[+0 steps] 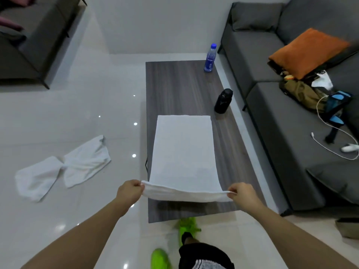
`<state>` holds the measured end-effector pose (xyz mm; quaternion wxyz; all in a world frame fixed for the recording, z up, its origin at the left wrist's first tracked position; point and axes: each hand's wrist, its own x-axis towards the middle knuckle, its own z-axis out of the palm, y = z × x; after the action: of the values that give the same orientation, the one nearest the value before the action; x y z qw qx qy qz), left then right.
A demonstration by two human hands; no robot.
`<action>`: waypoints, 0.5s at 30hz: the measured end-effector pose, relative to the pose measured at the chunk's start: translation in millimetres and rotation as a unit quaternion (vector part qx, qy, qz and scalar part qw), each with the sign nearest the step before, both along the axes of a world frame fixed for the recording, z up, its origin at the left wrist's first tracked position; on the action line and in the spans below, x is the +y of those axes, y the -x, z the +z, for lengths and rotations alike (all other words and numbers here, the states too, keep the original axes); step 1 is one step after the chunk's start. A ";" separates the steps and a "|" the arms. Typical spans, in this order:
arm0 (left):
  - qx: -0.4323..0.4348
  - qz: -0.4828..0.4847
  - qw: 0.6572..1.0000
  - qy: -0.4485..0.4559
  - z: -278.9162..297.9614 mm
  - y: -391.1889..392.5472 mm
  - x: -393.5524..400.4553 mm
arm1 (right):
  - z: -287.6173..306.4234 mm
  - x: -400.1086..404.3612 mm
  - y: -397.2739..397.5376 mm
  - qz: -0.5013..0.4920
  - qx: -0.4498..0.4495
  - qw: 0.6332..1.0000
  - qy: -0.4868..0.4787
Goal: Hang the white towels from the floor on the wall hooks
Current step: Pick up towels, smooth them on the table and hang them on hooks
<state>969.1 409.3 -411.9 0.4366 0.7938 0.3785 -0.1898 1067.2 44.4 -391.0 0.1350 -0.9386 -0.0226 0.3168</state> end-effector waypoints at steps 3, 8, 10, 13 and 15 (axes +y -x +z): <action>-0.015 0.004 1.000 -0.010 6.6 -10.1 2.0 | 4.6 2.0 -5.1 -0.013 -0.021 1.000 -0.006; -0.059 0.019 0.998 -0.028 23.6 -73.2 11.5 | 13.0 11.1 -65.7 -0.021 -0.082 0.996 -0.026; -0.067 0.028 0.997 -0.034 28.9 -107.5 16.3 | 14.6 17.4 -101.5 -0.035 -0.098 0.994 -0.037; -0.075 0.046 0.995 -0.040 34.7 -165.6 23.3 | 12.2 29.6 -162.3 -0.038 -0.113 0.992 -0.047; -0.074 0.062 0.994 -0.042 33.4 -207.4 30.6 | 7.7 39.7 -206.5 -0.033 -0.115 0.992 -0.048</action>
<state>1176.5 439.8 -378.5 0.4403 0.7986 0.4010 -0.0870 1273.7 84.1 -383.4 0.1866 -0.9615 -0.0224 0.2005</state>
